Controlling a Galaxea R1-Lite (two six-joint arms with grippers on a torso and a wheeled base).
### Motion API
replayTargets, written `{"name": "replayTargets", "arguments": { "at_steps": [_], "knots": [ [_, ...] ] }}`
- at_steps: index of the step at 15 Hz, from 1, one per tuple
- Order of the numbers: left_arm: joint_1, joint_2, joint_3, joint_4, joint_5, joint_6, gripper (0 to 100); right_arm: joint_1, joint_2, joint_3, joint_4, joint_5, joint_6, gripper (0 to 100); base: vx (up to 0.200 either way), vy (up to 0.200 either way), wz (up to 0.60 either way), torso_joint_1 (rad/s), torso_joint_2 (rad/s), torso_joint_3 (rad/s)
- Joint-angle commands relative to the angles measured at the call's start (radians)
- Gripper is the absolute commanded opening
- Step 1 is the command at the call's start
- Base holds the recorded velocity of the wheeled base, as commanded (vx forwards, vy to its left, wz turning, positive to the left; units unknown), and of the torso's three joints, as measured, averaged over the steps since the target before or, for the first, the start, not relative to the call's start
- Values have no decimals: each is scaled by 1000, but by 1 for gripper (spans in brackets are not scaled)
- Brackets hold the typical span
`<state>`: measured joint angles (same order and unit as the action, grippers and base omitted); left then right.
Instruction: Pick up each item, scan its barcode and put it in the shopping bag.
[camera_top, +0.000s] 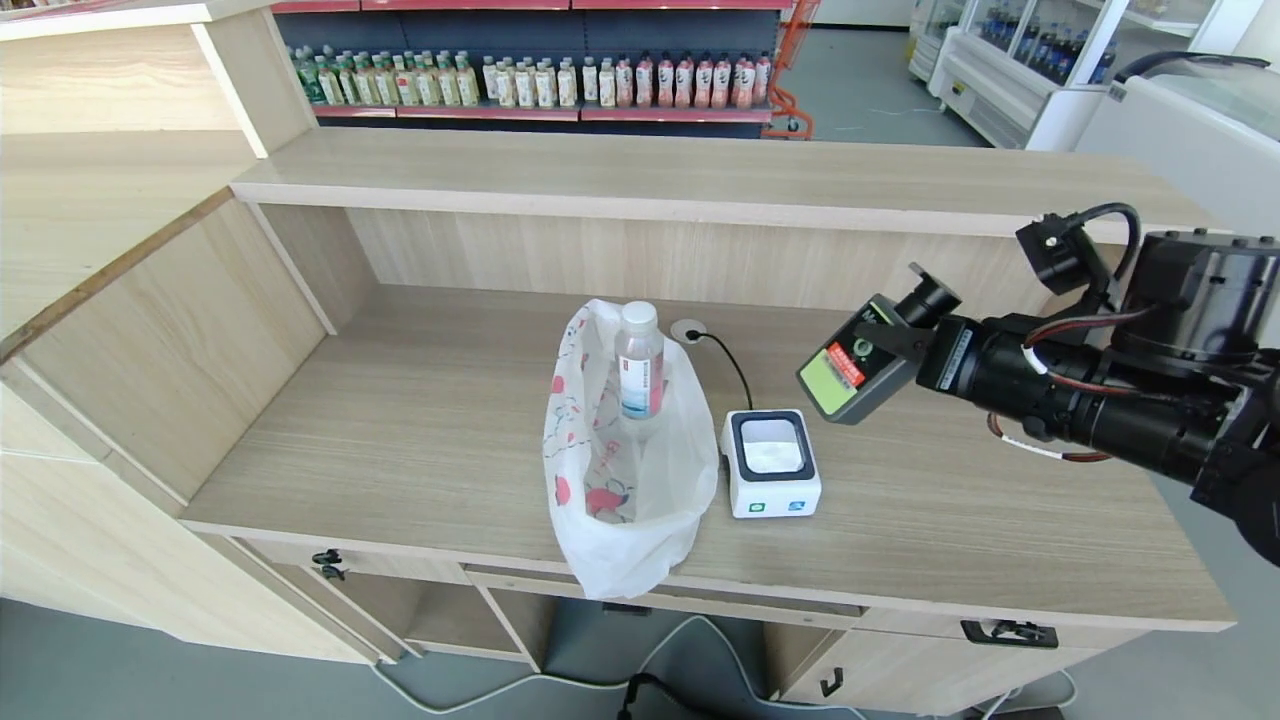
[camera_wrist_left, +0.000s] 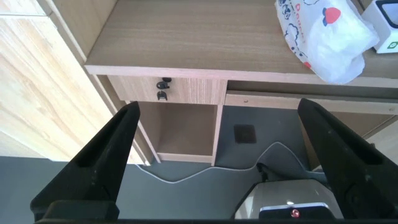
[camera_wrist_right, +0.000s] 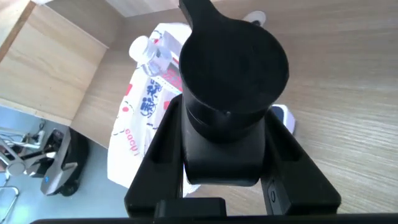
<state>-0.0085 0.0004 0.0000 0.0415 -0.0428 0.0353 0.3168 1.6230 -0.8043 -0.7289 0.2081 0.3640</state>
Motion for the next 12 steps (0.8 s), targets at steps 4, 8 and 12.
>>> {"name": "replayTargets", "arguments": {
  "at_steps": [4, 8, 12],
  "knots": [
    [1, 0, 0, 0, 0, -3, 100, -5, 75, 2, -18, -6, -5, 0, 0, 0, 0, 0, 0, 0],
    [1, 0, 0, 0, 0, -5, 100, -12, 164, 25, -142, 4, -48, 0, 0, 0, 0, 0, 0, 0],
    [1, 0, 0, 0, 0, -3, 100, -8, 195, 2, -145, 56, -43, 0, 0, 0, 0, 0, 0, 0]
  ]
}}
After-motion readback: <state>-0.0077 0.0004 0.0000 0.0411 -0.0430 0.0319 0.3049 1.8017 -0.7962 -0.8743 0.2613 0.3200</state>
